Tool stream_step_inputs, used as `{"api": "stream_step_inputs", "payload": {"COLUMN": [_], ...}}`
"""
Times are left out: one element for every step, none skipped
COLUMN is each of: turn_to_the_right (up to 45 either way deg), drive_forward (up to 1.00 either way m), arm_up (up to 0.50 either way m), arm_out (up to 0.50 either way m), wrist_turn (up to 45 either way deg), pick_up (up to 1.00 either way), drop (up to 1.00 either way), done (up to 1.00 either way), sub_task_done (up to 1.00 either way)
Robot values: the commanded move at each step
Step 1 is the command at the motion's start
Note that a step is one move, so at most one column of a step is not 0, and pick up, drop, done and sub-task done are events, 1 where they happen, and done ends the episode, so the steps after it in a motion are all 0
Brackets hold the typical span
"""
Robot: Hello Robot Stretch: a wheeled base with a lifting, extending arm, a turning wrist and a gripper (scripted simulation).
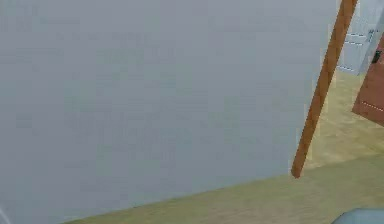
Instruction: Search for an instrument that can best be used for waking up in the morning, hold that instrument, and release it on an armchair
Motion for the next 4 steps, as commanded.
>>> {"api": "stream_step_inputs", "payload": {"turn_to_the_right": [45.0, 45.0, 36.0, 0.0], "drive_forward": [0.0, 0.0, 0.0, 0.5], "arm_up": [0.0, 0.0, 0.0, 0.0], "arm_out": [0.0, 0.0, 0.0, 0.0], "wrist_turn": [0.0, 0.0, 0.0, 0.0], "pick_up": [0.0, 0.0, 0.0, 0.0], "drop": [0.0, 0.0, 0.0, 0.0], "done": [0.0, 0.0, 0.0, 0.0], "sub_task_done": [0.0, 0.0, 0.0, 0.0]}}
